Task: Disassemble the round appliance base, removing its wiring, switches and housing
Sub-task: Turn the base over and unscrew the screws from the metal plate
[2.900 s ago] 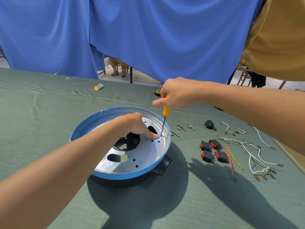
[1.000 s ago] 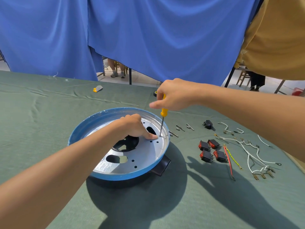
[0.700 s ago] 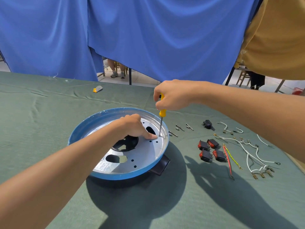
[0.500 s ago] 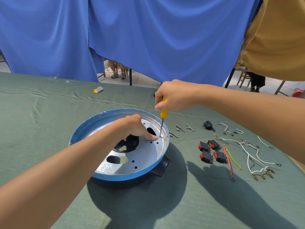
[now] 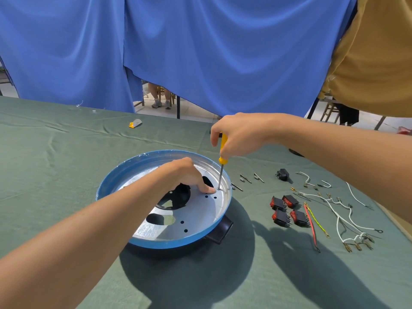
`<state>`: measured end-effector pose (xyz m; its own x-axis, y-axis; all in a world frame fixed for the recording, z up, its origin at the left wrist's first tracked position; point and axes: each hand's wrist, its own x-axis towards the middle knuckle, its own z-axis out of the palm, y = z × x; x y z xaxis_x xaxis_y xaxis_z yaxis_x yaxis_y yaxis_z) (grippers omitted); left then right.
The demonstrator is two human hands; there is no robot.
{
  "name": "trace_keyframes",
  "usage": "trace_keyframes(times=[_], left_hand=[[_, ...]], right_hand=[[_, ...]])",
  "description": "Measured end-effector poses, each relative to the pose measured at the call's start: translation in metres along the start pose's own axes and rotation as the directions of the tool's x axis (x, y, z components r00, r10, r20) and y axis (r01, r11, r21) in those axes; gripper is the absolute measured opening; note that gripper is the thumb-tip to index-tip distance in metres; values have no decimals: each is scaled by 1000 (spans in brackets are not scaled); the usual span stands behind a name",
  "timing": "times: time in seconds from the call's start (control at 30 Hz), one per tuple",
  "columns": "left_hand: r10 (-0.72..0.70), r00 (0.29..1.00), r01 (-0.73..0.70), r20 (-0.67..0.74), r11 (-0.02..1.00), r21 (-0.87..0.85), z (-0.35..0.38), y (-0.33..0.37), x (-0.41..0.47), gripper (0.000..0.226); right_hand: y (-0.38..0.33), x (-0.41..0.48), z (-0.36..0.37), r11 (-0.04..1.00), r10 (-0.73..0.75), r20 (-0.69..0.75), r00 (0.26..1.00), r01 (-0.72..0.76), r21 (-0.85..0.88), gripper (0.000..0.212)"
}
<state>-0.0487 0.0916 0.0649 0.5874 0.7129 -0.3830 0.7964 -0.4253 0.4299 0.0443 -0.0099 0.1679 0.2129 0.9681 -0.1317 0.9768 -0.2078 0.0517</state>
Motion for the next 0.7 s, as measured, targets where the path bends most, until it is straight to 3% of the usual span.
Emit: trace_keyframes(times=[0.1, 0.17, 0.3, 0.4, 0.53, 0.63, 0.7], left_hand=[[0, 1000, -1, -2, 1000, -15, 0, 0, -1, 79], [1, 1000, -1, -5, 1000, -9, 0, -1, -2, 81], [5, 1000, -5, -8, 1000, -2, 1, -3, -2, 83], [9, 1000, -9, -15, 1000, 11, 0, -3, -3, 84], [44, 998, -44, -49, 999, -1, 2, -8, -4, 79], [141, 978, -141, -155, 990, 7, 10, -13, -7, 55], [216, 947, -215, -236, 976, 29, 17, -14, -10, 36]], right_hand=[[1, 2, 4, 1000, 29, -24, 999, -28, 6, 36], [4, 3, 8, 998, 37, -116, 993, -31, 52, 36], [9, 3, -5, 930, 162, -281, 946, -51, 364, 27], [13, 0, -18, 851, 165, -253, 953, -8, 526, 31], [17, -3, -13, 843, 157, -192, 969, -30, 537, 33], [19, -5, 13, 874, 170, -66, 983, -120, 470, 19], [19, -5, 39, 864, 197, 21, 980, -183, 469, 24]])
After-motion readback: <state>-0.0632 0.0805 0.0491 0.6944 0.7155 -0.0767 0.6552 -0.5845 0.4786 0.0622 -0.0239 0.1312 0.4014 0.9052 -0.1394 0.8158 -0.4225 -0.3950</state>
